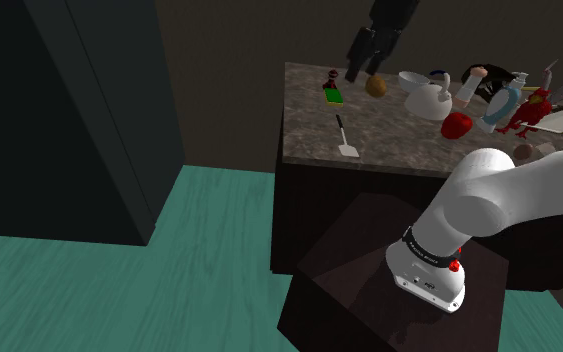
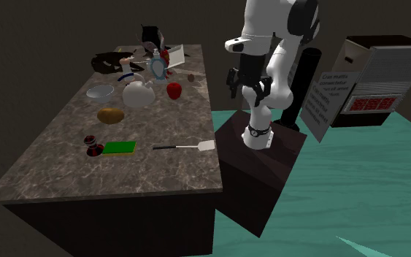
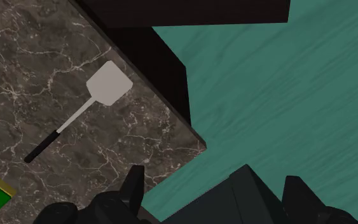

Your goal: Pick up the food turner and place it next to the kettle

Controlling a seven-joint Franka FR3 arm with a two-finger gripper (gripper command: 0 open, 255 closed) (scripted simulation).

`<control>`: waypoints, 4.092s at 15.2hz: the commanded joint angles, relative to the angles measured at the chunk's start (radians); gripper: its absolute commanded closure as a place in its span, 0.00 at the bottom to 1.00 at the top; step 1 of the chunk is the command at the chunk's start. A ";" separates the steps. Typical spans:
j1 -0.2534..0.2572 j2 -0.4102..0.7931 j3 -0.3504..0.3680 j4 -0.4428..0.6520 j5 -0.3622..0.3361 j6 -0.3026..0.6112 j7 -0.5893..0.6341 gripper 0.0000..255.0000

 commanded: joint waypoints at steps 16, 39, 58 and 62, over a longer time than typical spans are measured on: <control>-0.200 0.287 -0.071 -0.145 -0.074 0.387 0.207 0.00; -0.347 0.667 -0.161 -0.198 -0.116 0.780 0.372 0.00; -0.347 0.628 -0.159 -0.176 -0.119 0.719 0.374 1.00; -0.347 0.593 -0.156 -0.151 -0.120 0.660 0.374 1.00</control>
